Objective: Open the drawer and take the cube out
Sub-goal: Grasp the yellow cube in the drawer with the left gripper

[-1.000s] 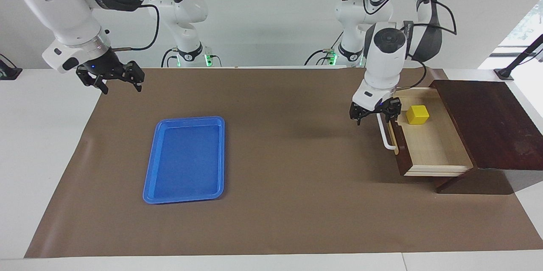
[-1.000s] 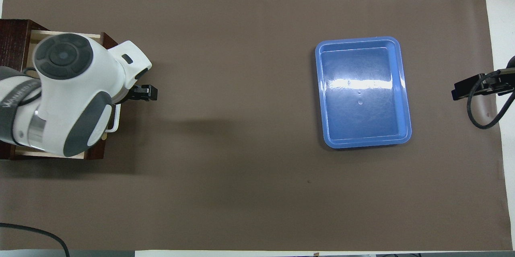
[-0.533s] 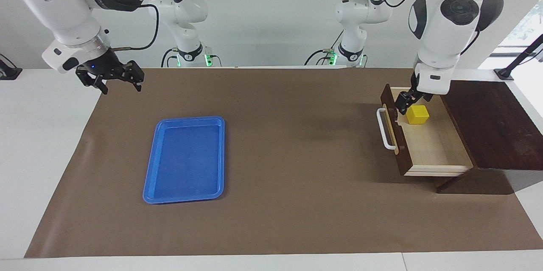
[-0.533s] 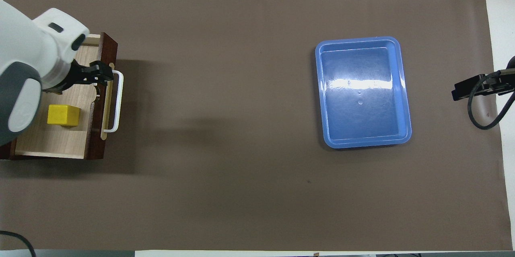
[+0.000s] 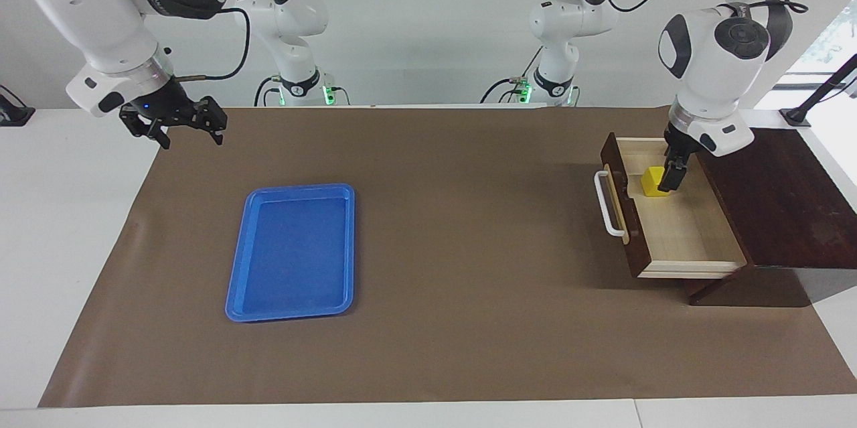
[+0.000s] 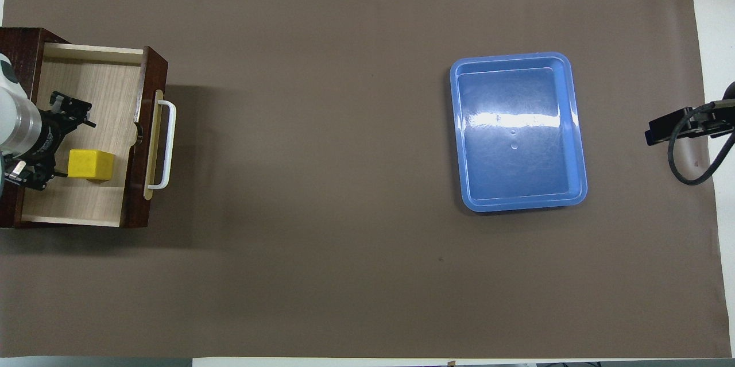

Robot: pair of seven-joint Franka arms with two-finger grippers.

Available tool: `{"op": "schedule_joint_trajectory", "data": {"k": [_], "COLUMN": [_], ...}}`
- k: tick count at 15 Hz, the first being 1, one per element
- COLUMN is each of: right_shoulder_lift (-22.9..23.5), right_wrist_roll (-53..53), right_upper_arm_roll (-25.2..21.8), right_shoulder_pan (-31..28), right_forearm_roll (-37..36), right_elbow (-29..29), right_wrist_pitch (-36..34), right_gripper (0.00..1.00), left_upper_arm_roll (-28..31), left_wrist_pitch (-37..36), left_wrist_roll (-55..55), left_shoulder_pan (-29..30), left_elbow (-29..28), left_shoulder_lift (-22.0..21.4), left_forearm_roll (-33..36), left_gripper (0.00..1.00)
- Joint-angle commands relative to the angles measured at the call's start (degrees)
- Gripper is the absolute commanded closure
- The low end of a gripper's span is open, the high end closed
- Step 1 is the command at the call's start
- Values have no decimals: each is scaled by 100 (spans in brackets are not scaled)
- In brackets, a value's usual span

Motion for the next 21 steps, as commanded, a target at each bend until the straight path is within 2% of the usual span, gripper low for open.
{"op": "schedule_joint_trajectory", "data": {"k": [1, 5, 7, 13, 14, 15, 18, 21], "right_shoulder_lift": [-144, -180, -118, 295, 348, 418, 585, 708], "right_wrist_roll": [-31, 741, 1346, 3938, 4307, 4737, 5610, 6137], "right_upper_arm_roll": [22, 31, 39, 39, 39, 39, 39, 39], "right_shoulder_pan": [-61, 27, 36, 659, 790, 905, 1222, 1328], "right_forearm_roll": [95, 112, 497, 1447, 1544, 1728, 2045, 2563], "right_elbow": [-219, -395, -509, -641, -676, -694, -773, -878], "right_wrist_pitch": [-9, -9, 0, 333, 465, 623, 1045, 1422], "right_gripper": [0, 0, 0, 0, 0, 0, 0, 0], "left_upper_arm_roll": [-50, -42, -42, -42, -42, -42, -42, -50], "left_wrist_pitch": [506, 876, 885, 920, 920, 937, 1016, 624], "left_wrist_roll": [-773, -1258, -1267, -1258, -1267, -1320, -1364, -1434], "left_shoulder_pan": [147, 235, 243, 366, 366, 366, 375, 288], "left_elbow": [-638, -956, -956, -956, -956, -947, -904, -291], "left_shoulder_lift": [-256, -248, -248, -239, -239, -221, -186, 50], "left_forearm_roll": [-101, -101, -101, -101, -101, -101, -101, -101], "left_gripper": [0, 0, 0, 0, 7, 26, 100, 100]}}
